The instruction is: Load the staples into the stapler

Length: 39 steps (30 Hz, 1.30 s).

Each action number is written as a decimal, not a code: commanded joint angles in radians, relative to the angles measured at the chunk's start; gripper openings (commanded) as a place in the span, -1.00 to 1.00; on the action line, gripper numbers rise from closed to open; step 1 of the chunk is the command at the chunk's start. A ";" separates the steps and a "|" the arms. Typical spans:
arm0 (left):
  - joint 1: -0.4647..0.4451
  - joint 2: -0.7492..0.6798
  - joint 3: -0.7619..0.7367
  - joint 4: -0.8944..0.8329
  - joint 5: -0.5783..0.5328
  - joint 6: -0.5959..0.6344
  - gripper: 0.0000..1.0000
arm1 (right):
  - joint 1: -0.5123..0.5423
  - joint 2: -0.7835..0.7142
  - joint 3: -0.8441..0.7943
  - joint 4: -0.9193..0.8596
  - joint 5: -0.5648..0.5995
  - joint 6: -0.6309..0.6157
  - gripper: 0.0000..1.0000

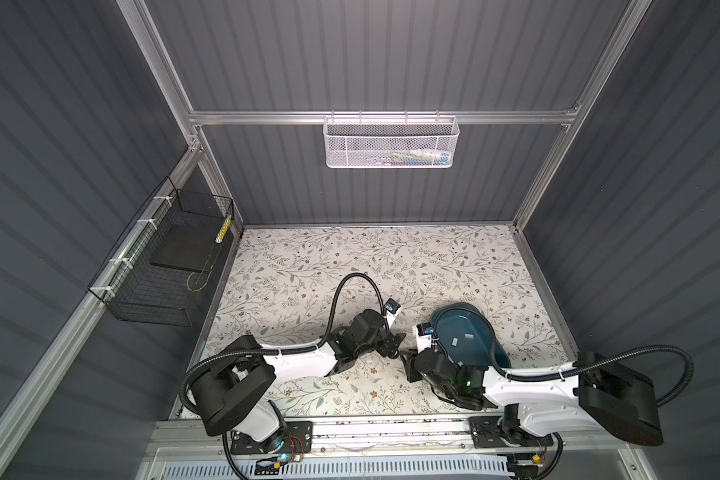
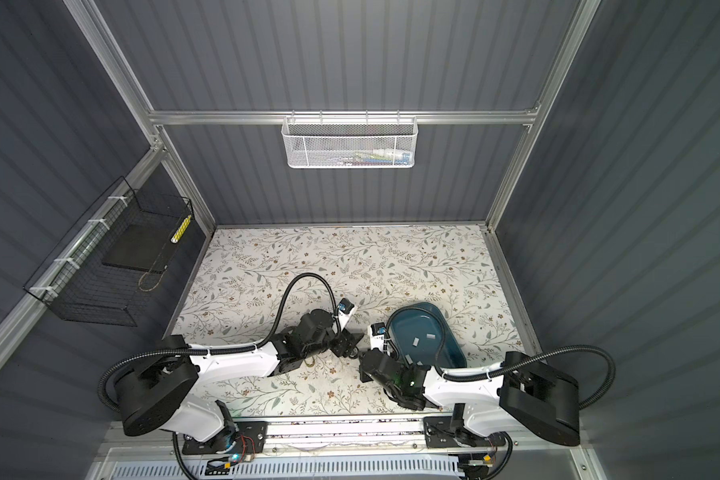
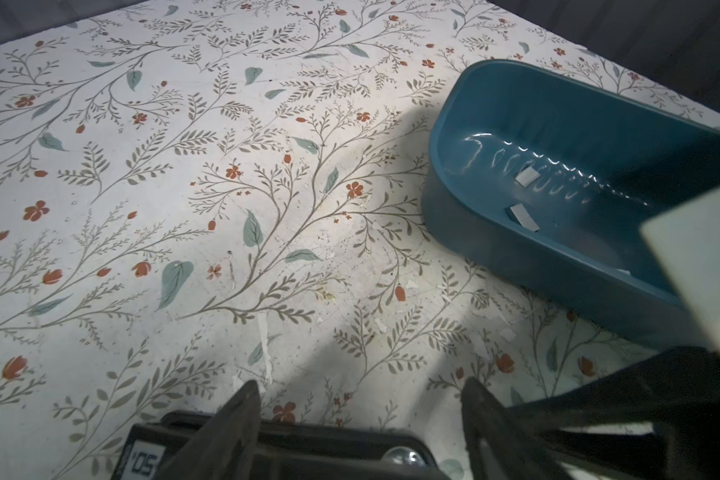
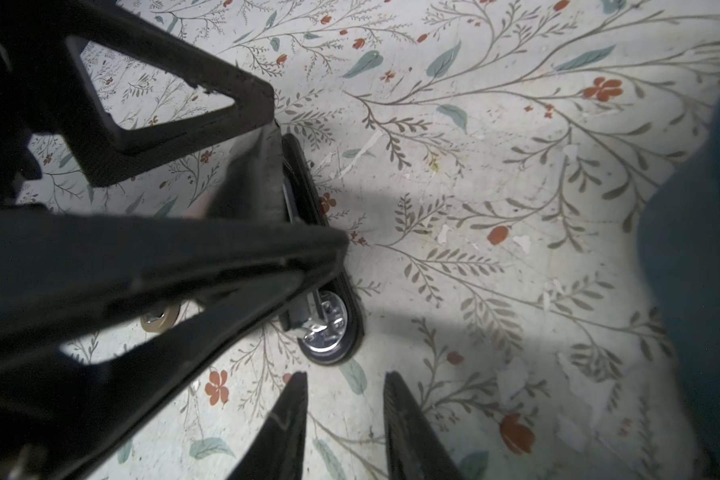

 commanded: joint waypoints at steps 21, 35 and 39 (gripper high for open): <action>0.007 -0.092 -0.057 -0.036 -0.326 -0.115 0.58 | -0.005 -0.156 0.081 -0.120 0.054 -0.110 -0.28; 0.009 -0.085 -0.039 -0.153 -0.293 -0.223 0.41 | -0.029 0.074 0.242 -0.141 0.037 -0.119 -0.38; 0.009 -0.125 -0.075 -0.144 -0.238 -0.208 0.41 | -0.030 0.117 0.248 -0.131 0.025 -0.111 -0.39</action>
